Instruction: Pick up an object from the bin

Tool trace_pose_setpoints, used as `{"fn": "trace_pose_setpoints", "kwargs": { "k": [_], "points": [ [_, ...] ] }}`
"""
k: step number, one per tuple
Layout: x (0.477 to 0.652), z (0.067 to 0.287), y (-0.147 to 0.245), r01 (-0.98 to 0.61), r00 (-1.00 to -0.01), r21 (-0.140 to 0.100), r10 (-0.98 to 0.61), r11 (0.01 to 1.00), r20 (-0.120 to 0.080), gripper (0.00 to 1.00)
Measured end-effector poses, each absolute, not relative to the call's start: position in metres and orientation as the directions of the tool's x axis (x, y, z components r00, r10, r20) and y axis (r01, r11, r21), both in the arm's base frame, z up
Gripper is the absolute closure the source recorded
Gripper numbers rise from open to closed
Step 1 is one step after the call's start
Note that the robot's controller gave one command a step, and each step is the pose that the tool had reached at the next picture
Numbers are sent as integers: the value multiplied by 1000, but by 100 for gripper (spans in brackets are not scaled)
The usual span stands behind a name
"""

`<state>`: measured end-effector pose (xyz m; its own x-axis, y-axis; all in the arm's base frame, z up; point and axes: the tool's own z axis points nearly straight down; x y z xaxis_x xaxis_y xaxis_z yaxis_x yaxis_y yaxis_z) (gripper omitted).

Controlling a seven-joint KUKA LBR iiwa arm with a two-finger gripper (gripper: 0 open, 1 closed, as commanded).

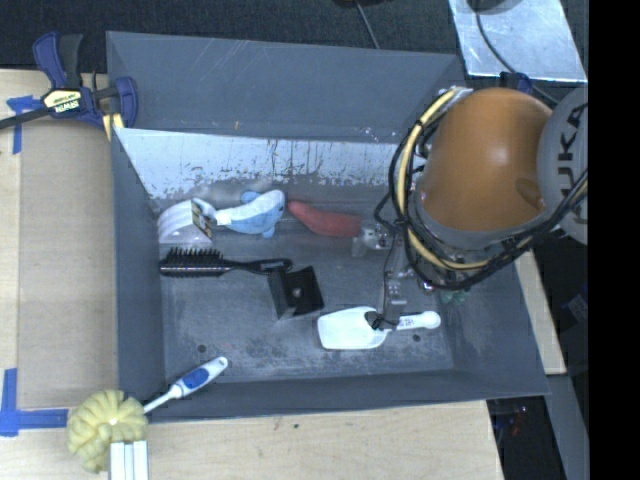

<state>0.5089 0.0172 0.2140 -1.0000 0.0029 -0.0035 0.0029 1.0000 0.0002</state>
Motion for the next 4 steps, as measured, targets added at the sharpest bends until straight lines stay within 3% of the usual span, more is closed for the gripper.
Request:
{"fn": "trace_pose_setpoints", "kwargs": {
  "k": [1,2,3,4],
  "points": [
    [509,214,17,3,-1000,0,3,1000,-3,0],
    [509,159,11,136,-991,1,136,991,-5,100],
    [509,159,11,136,-991,1,136,991,-5,100],
    [549,108,34,140,-990,1,140,990,-7,100]
  ]
}}
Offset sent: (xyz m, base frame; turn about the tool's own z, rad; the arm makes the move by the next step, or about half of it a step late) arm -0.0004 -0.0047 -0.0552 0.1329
